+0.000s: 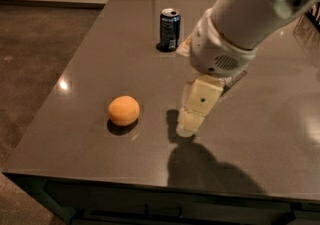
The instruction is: Move orange near pepsi can
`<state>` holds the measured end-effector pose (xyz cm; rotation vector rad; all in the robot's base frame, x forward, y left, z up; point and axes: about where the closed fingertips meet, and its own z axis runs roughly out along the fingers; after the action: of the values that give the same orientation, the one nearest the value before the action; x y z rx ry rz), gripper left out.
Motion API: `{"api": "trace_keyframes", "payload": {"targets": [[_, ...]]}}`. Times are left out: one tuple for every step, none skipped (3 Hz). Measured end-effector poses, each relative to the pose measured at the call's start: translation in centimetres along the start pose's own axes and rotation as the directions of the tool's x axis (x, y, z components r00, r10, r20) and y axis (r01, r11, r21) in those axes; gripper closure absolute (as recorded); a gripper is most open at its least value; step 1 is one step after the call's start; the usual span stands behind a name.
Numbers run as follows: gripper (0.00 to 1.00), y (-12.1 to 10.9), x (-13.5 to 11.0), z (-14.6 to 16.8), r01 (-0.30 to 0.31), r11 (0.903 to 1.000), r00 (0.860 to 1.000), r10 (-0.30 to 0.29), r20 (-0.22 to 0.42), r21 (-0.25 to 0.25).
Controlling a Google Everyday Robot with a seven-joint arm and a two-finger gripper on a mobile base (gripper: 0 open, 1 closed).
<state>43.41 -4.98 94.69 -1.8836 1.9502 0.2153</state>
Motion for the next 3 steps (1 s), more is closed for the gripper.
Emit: {"api": "trace_keyframes", "payload": {"targets": [[0.00, 0.5, -2.4, 4.2, 0.015, 0.9989, 1.000, -0.014, 0.009, -0.044], [0.00, 0.5, -5.3, 7.2, 0.018, 0.9978, 0.999, -0.015, 0.037, -0.063], [0.00, 0.6, -7.1, 9.7, 0.019, 0.9966, 0.998, -0.015, 0.054, -0.080]]}}
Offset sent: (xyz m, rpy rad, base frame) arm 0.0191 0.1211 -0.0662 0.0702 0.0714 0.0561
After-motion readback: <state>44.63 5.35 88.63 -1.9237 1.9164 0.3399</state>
